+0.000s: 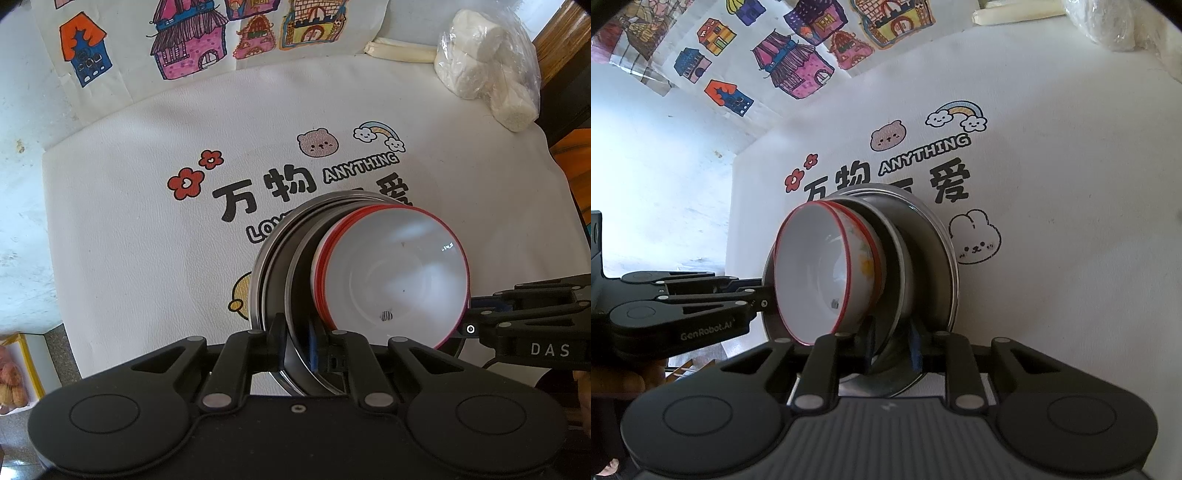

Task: Organize plates and bowls
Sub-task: 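Lower the stack onto the cloth and open both grippers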

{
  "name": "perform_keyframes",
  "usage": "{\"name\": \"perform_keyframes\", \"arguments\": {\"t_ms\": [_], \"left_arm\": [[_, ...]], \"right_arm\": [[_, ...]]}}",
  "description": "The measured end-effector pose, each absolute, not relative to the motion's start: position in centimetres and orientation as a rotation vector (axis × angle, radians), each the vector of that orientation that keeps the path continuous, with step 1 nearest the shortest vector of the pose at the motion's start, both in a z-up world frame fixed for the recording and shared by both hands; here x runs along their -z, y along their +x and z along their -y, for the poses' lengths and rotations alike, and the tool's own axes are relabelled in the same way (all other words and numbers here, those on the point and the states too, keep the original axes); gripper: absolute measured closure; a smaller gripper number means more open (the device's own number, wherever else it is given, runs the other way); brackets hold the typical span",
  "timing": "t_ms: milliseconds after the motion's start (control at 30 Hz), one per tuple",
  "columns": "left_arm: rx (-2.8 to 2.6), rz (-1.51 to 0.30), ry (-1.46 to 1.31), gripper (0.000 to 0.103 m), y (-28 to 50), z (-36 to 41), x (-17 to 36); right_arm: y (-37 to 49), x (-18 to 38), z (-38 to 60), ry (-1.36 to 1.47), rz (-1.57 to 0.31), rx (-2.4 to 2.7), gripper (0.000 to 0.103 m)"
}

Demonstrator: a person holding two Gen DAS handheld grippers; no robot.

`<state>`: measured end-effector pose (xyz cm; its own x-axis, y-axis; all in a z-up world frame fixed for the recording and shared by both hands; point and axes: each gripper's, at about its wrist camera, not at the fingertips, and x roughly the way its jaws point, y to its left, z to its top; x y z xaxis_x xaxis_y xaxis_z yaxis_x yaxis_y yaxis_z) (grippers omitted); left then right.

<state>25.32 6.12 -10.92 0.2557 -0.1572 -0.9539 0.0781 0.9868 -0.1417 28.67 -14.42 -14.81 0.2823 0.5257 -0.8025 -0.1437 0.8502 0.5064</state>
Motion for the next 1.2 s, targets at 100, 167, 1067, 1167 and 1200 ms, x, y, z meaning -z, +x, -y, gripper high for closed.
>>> {"name": "perform_keyframes", "arguments": {"t_ms": [100, 167, 1067, 1167, 1200], "left_arm": [[0.156, -1.299, -0.068, 0.091, 25.3, -6.1, 10.8], [0.154, -1.296, -0.067, 0.091, 25.2, -6.1, 10.7], [0.048, -1.232, -0.038, 0.051, 24.2, -7.1, 9.4], [0.045, -1.214, -0.045, 0.043, 23.9, -7.3, 9.2], [0.043, -1.207, -0.049, 0.042, 23.8, -7.4, 9.1]], "right_arm": [[28.7, 14.7, 14.4, 0.364, -1.203, -0.461, 0.078], [28.6, 14.6, 14.5, 0.362, -1.198, -0.458, 0.078], [27.7, 13.7, 15.1, 0.315, -1.143, -0.404, 0.062], [27.5, 13.5, 15.3, 0.300, -1.135, -0.386, 0.053], [27.4, 13.5, 15.4, 0.303, -1.133, -0.385, 0.052]]}}
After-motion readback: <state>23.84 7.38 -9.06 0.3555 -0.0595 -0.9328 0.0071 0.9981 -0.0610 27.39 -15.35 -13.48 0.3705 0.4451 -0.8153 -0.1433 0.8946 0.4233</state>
